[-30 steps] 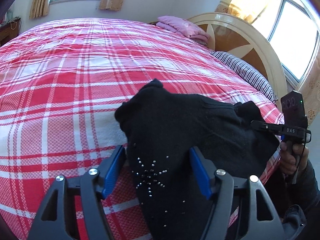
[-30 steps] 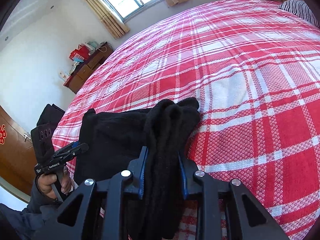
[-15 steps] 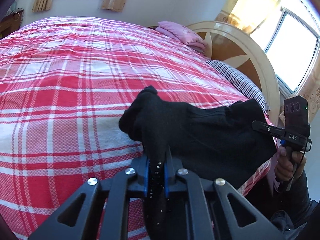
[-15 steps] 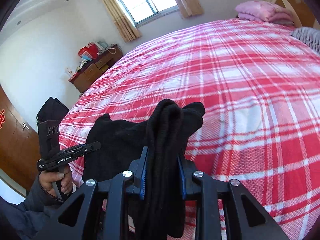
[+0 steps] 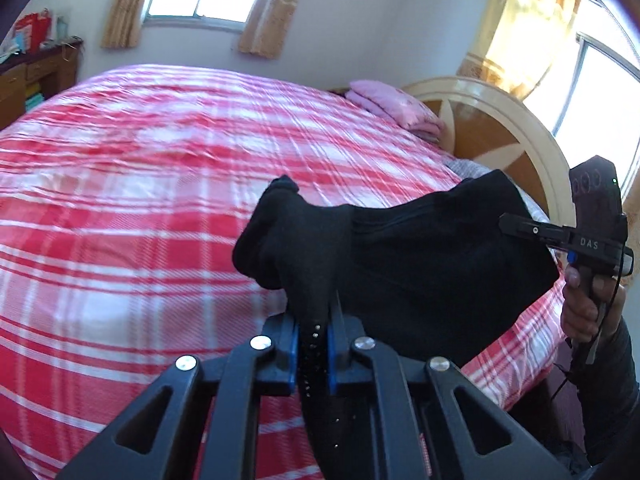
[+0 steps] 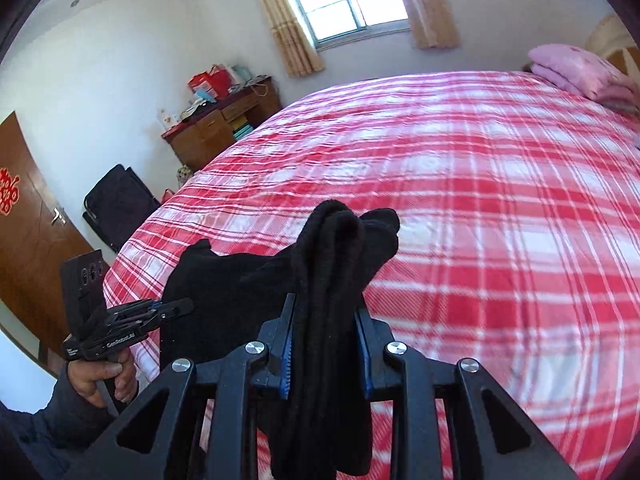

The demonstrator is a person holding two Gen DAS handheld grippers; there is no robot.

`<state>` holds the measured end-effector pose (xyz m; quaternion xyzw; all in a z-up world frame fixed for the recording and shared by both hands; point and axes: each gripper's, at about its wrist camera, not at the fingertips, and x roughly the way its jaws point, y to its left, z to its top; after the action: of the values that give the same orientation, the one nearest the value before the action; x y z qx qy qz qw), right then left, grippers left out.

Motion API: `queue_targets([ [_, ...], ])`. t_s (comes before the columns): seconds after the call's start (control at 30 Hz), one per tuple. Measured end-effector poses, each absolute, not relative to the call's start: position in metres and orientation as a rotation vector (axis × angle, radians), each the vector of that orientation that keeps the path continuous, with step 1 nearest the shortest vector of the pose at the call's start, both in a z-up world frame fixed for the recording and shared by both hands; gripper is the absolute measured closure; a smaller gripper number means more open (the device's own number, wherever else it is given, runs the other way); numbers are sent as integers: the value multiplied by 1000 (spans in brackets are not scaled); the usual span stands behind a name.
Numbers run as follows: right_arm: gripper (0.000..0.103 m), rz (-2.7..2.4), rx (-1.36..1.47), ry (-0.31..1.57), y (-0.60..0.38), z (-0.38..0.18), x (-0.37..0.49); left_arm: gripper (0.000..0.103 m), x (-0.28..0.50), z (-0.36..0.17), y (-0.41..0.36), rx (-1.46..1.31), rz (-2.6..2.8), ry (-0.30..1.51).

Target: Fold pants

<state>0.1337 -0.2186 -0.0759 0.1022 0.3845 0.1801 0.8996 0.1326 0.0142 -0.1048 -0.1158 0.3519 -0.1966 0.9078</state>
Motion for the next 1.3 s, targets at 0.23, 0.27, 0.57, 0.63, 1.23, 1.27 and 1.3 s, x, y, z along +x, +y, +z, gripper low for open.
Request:
queue_targets([
  [0.23, 77, 430, 154, 786, -176, -60, 175, 92, 133, -92, 46, -240, -294, 666],
  [0.27, 77, 437, 145, 786, -170, -58, 180, 92, 133, -90, 52, -243, -276, 656],
  [0.57, 77, 504, 112, 804, -117, -58, 226, 92, 133, -81, 97, -269, -164, 606],
  [0.63, 77, 514, 112, 812, -108, -61, 236, 92, 133, -81, 106, -278, -142, 600],
  [1.23, 77, 583, 113, 891, -34, -107, 304, 92, 143, -101, 168, -333, 1, 619],
  [1.27, 77, 588, 116, 901, -31, -111, 307, 92, 144, -103, 169, -333, 8, 625],
  [1.3, 77, 589, 119, 908, -30, -115, 309, 92, 145, -105, 170, -332, 14, 631],
])
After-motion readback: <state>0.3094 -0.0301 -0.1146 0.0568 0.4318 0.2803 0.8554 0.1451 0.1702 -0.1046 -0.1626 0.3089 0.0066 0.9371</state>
